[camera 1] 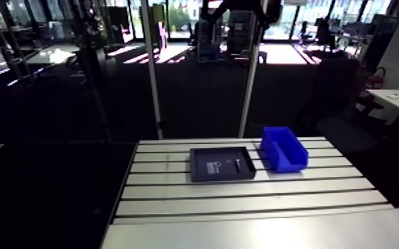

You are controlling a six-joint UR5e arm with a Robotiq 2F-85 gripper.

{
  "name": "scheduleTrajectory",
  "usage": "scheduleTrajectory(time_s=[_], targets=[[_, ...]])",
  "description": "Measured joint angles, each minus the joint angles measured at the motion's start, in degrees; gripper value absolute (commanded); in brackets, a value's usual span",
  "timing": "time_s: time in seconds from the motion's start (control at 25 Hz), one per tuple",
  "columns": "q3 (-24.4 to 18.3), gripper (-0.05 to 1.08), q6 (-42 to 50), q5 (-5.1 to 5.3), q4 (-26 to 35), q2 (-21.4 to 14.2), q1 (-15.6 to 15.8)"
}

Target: Pick up the M10 bolt from the tray and put it into the blue bin.

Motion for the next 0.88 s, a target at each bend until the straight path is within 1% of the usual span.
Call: scheduleTrajectory(time_s=[0.24, 0.56, 0.88], targets=[[0.8, 0.01, -0.2, 0.04, -0.2, 1.5, -0.7], [1.7, 0.01, -0.5, -0.1, -0.5, 3.6, -0.9], [4.4, 0.01, 0.0, 0.0, -1.7, 5.6, -0.9]])
